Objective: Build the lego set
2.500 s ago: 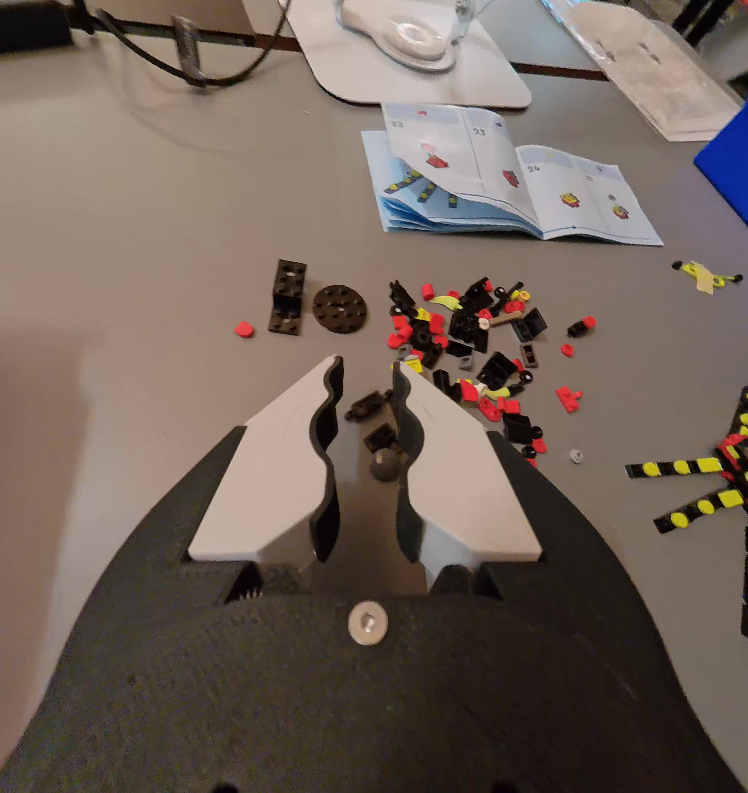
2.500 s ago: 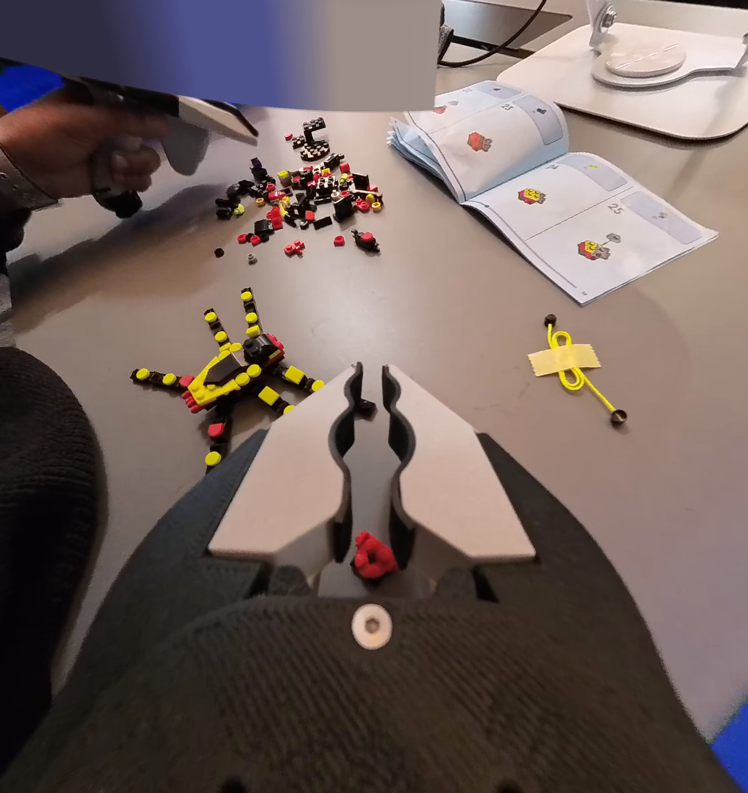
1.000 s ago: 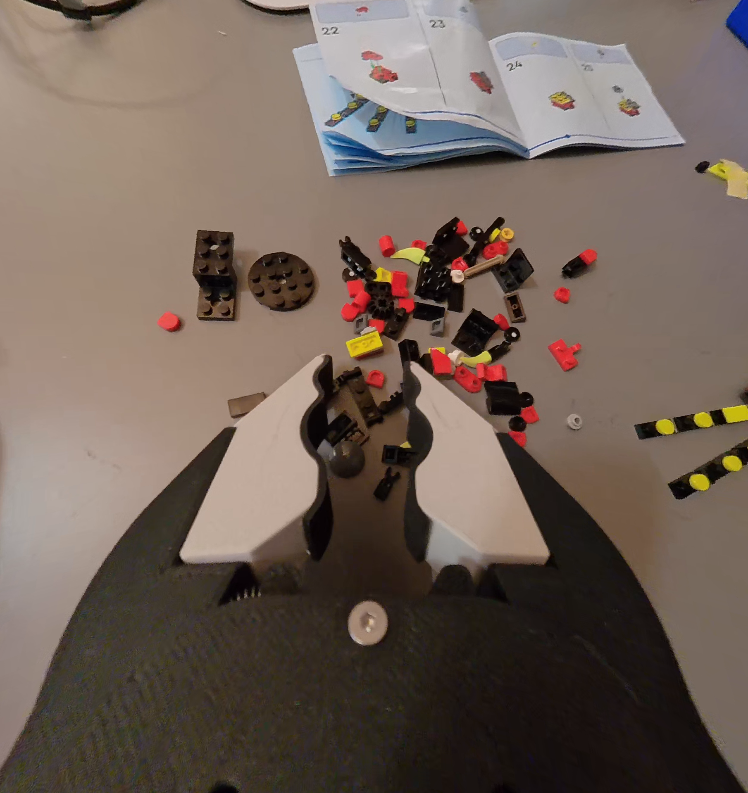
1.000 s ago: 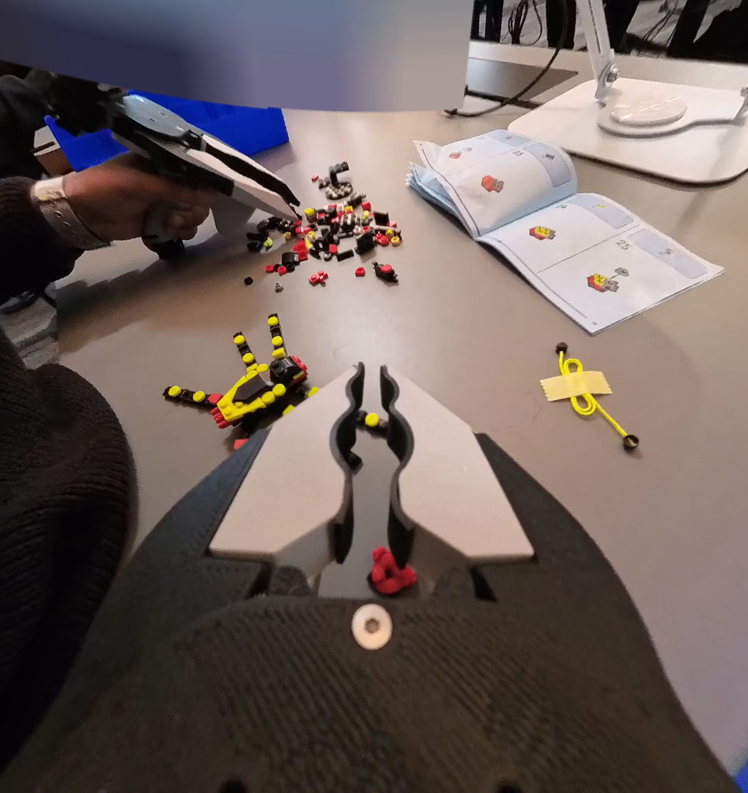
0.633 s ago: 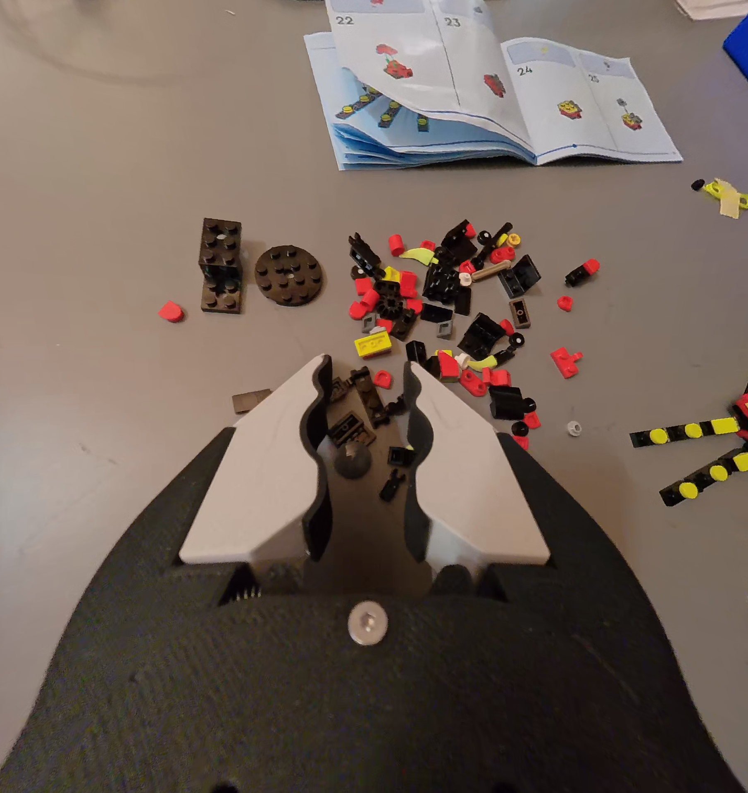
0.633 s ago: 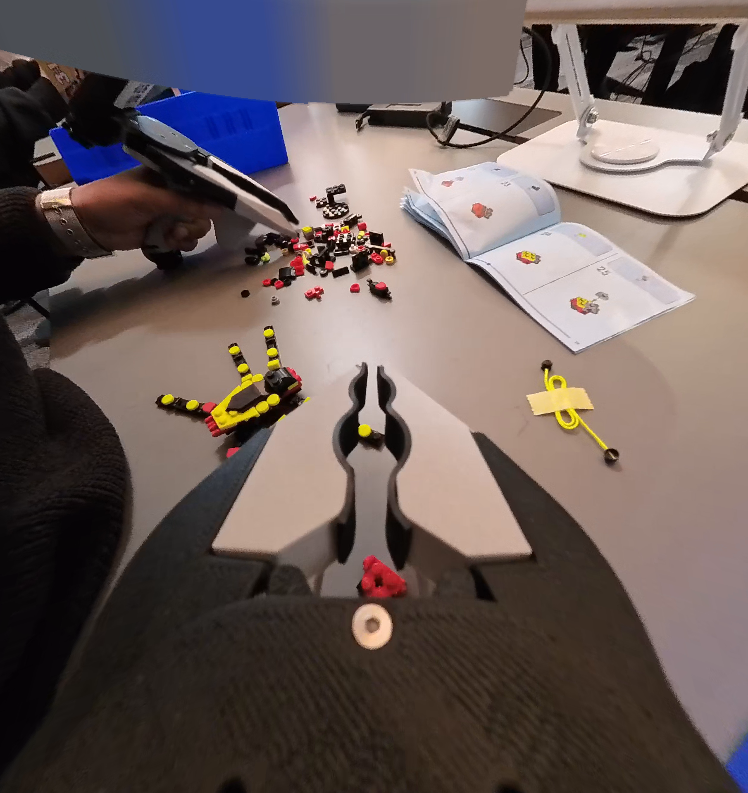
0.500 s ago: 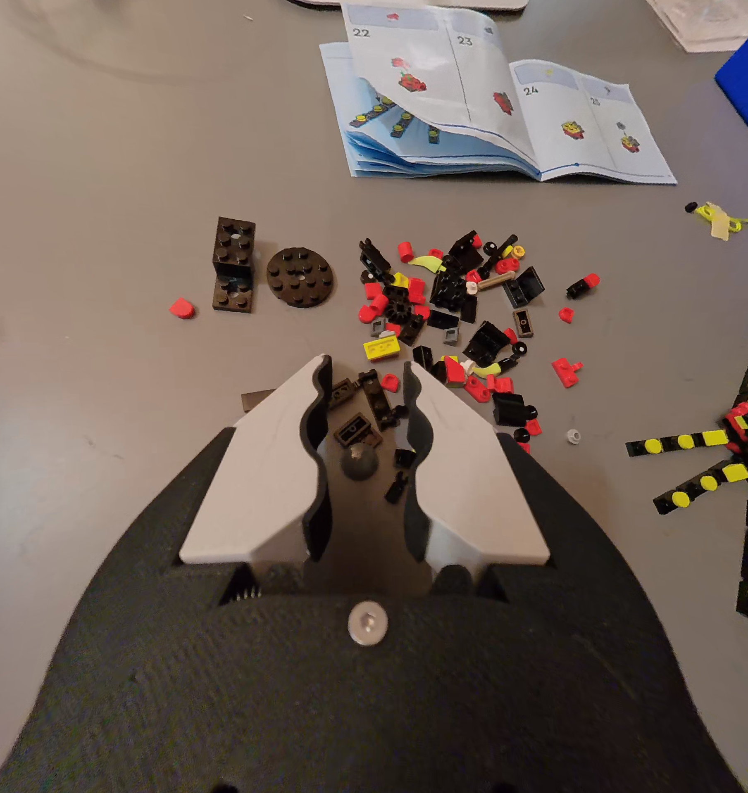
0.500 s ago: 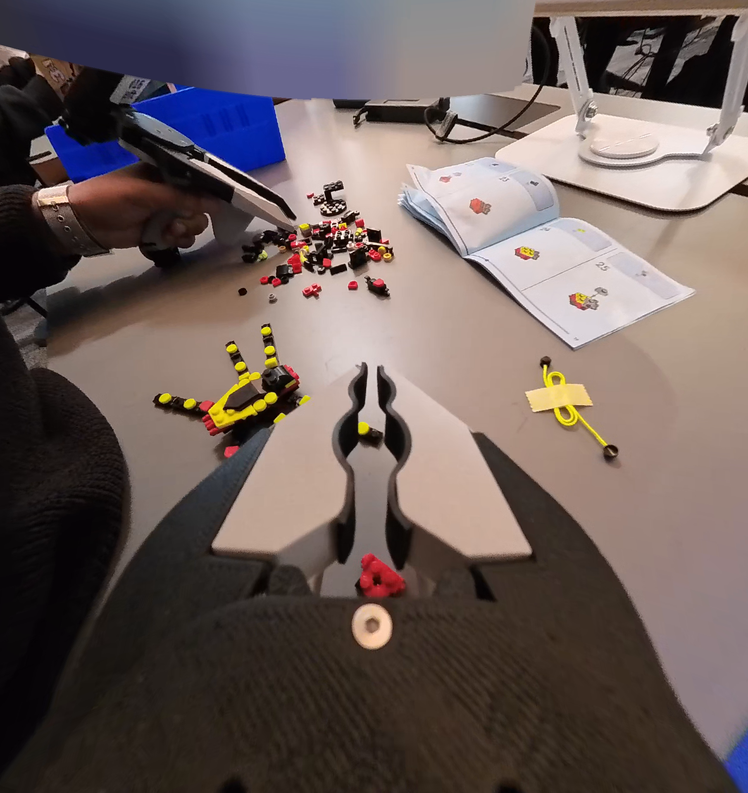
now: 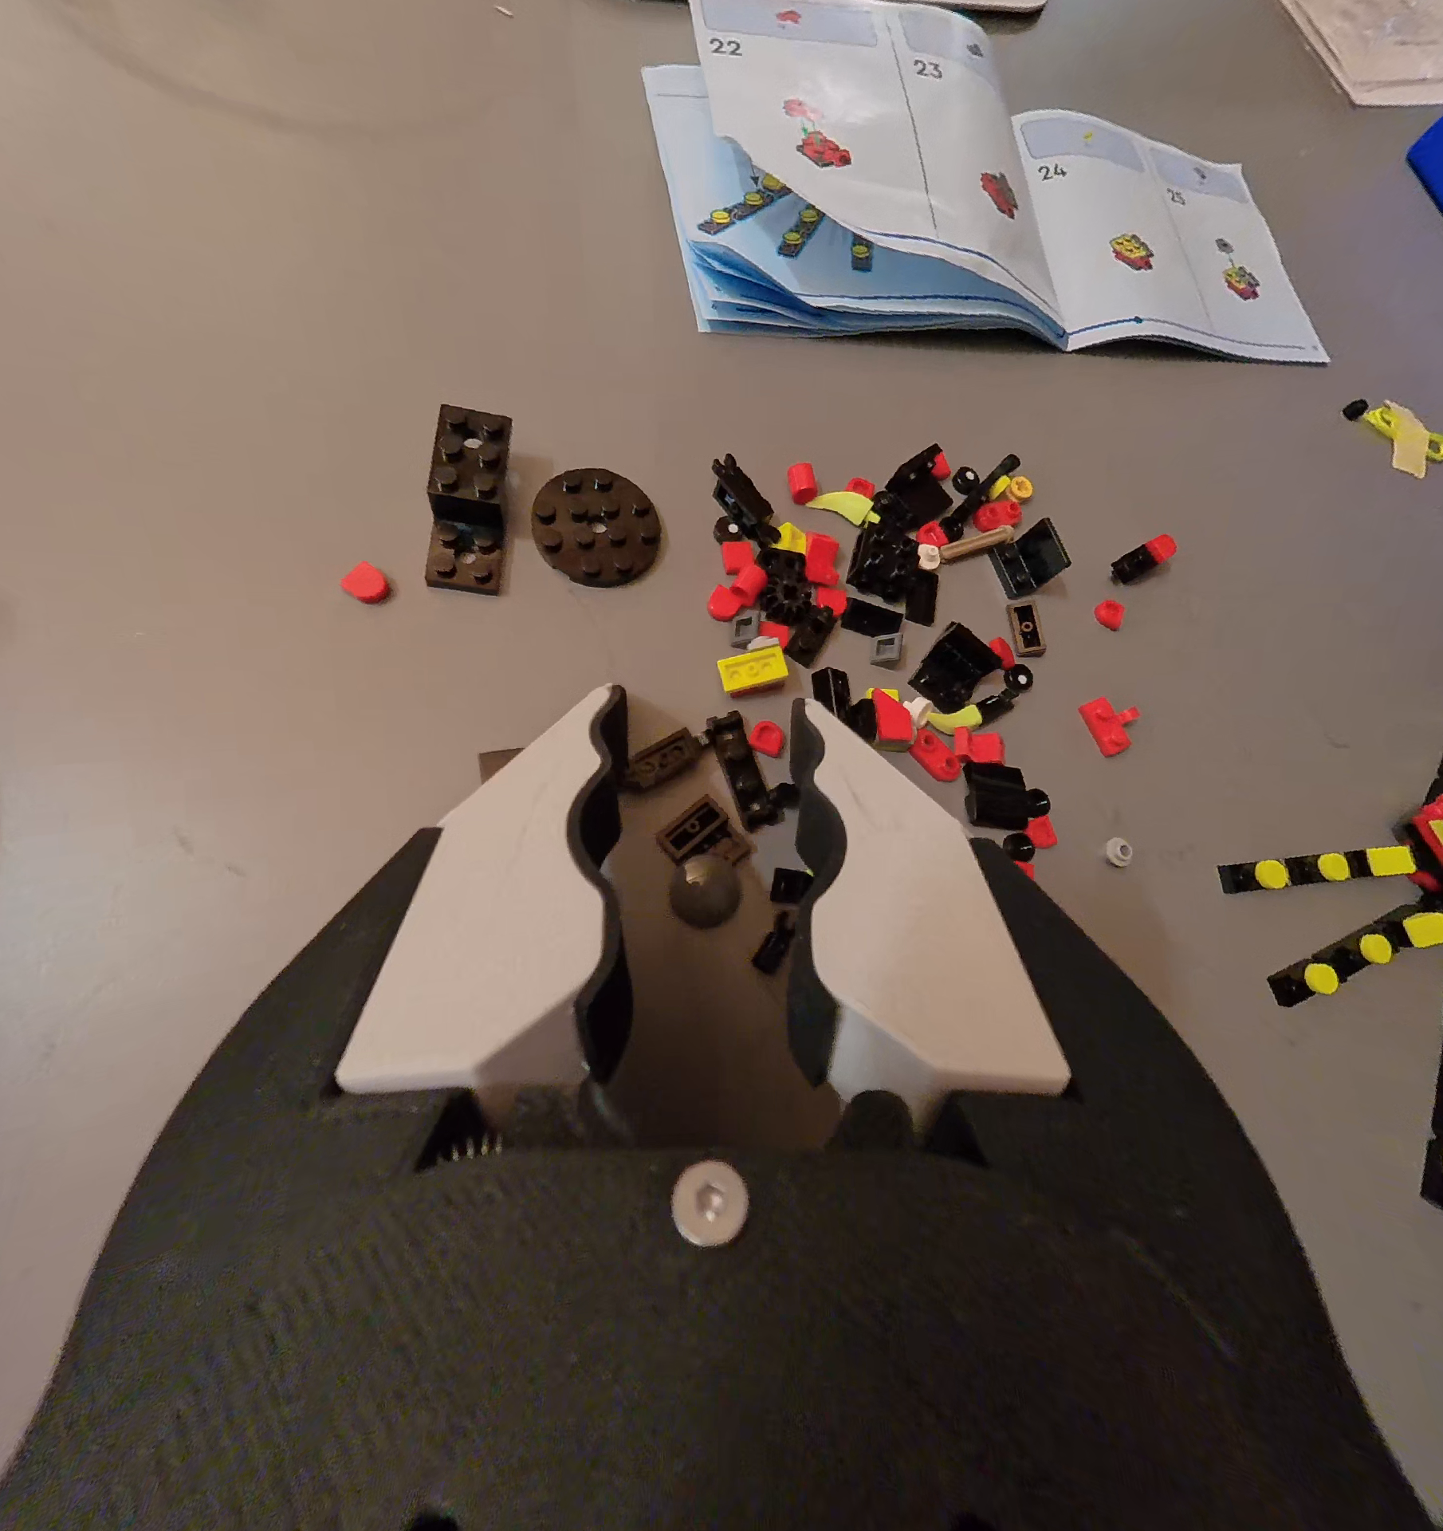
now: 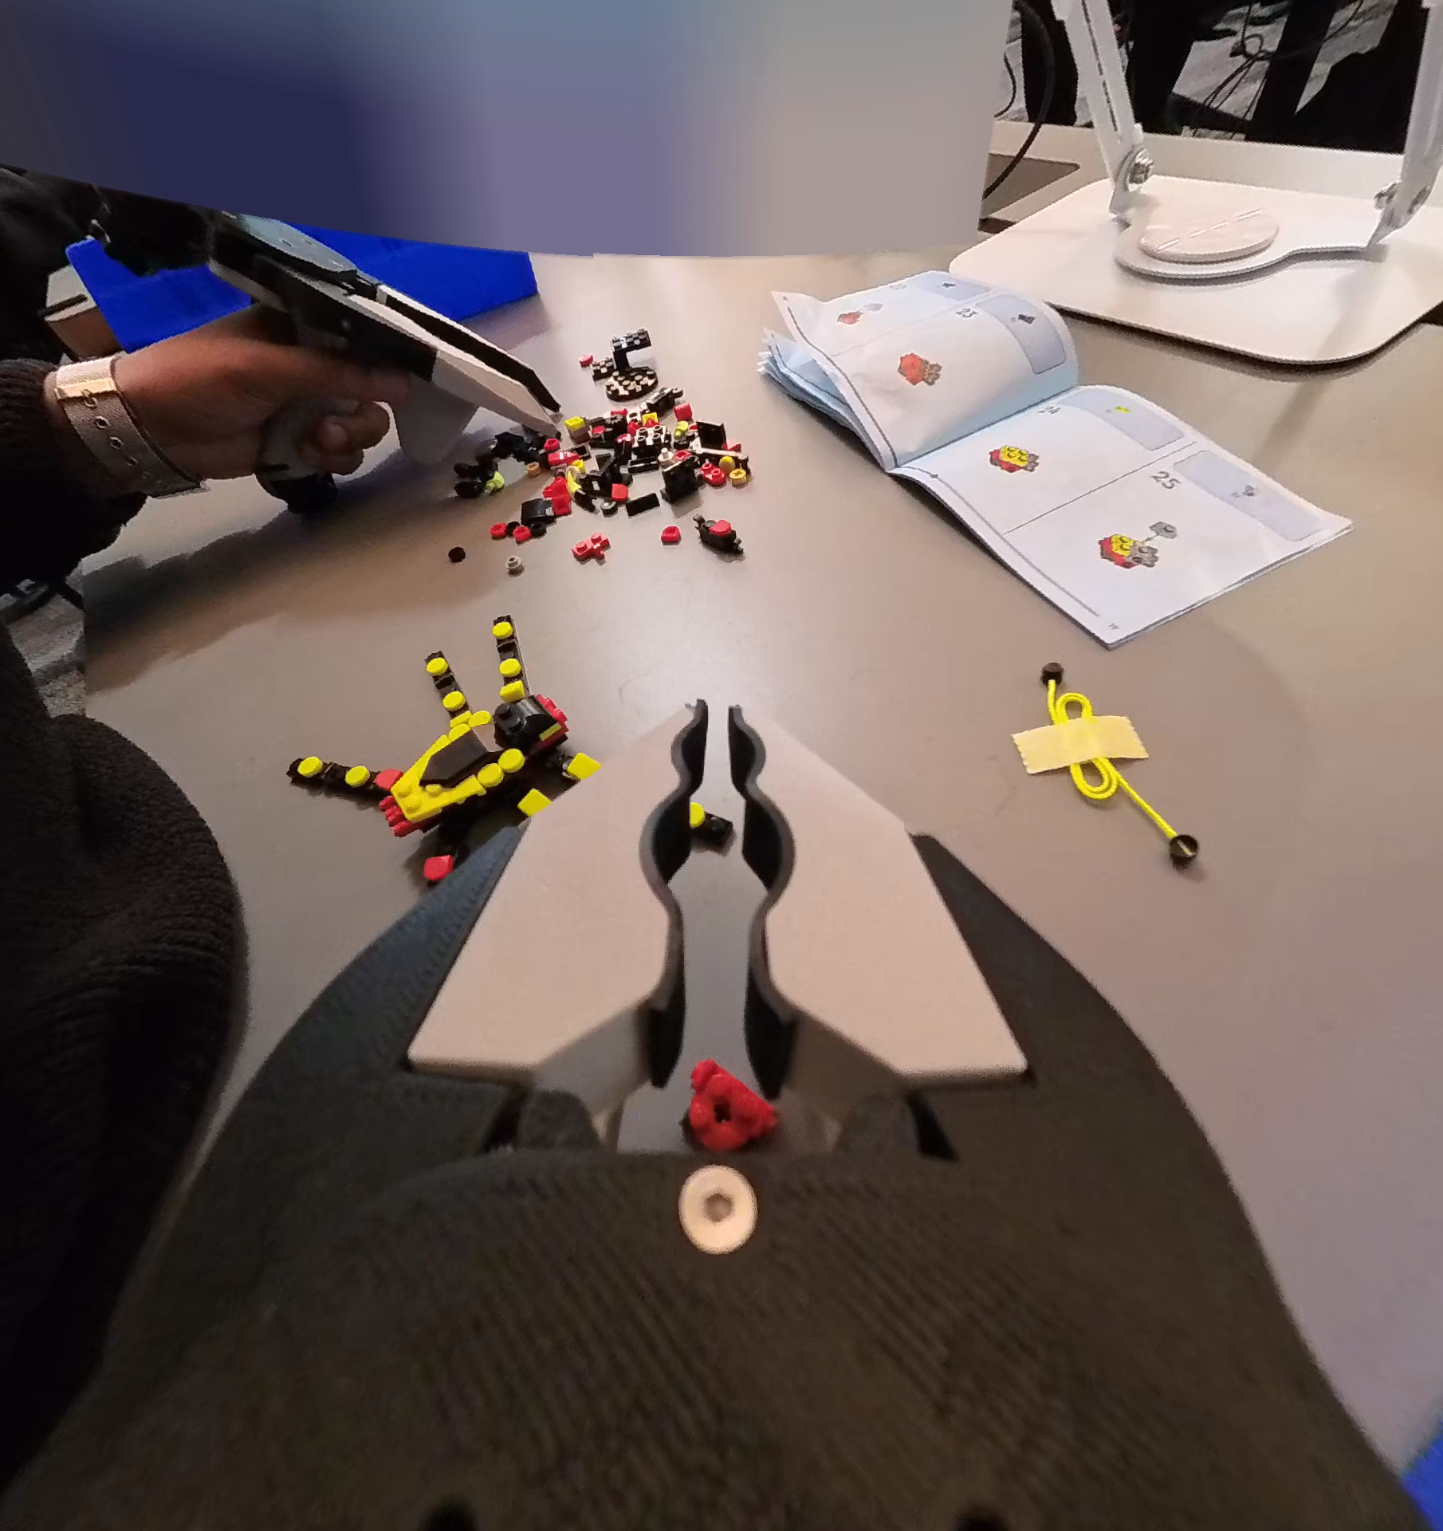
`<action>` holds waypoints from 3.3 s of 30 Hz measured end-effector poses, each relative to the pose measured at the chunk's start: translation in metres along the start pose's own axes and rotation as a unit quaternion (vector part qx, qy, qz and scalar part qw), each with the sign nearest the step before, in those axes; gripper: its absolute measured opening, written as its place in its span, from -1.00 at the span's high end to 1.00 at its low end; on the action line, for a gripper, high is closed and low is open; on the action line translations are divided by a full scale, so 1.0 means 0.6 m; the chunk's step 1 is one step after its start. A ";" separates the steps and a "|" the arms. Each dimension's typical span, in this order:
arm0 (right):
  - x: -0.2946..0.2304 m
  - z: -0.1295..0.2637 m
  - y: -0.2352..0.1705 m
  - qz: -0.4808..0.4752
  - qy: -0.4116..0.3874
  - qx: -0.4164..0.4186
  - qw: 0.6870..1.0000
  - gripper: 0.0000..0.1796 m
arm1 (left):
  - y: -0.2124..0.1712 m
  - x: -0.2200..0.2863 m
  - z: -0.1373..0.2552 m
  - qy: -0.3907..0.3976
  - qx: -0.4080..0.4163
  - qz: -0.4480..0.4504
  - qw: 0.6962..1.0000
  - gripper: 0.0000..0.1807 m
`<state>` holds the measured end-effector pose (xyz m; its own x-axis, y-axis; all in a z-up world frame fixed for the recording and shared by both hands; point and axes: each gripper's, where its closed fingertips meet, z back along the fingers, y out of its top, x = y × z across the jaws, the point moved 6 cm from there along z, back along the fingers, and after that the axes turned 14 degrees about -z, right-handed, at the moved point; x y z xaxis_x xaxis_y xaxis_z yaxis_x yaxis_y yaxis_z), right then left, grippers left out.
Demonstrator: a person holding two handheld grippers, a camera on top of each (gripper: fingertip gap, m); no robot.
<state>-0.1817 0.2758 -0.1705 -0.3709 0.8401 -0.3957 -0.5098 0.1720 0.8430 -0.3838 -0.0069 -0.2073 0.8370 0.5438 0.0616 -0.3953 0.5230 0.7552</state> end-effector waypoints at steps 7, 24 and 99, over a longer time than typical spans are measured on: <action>0.003 -0.002 -0.002 -0.006 -0.002 -0.004 1.000 0.97 | 0.000 -0.005 0.001 0.000 0.003 0.014 1.000 0.54; 0.004 -0.003 -0.004 -0.010 -0.003 -0.008 1.000 0.96 | 0.000 -0.003 0.000 0.002 0.001 0.008 1.000 0.53; 0.011 -0.005 -0.005 -0.028 -0.006 -0.017 0.999 0.93 | 0.009 0.009 -0.013 -0.016 0.000 0.006 1.000 0.90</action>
<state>-0.1847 0.2793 -0.1769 -0.3320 0.8359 -0.4370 -0.5559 0.2009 0.8066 -0.3843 0.0042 -0.2079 0.8441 0.5285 0.0905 -0.4044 0.5167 0.7546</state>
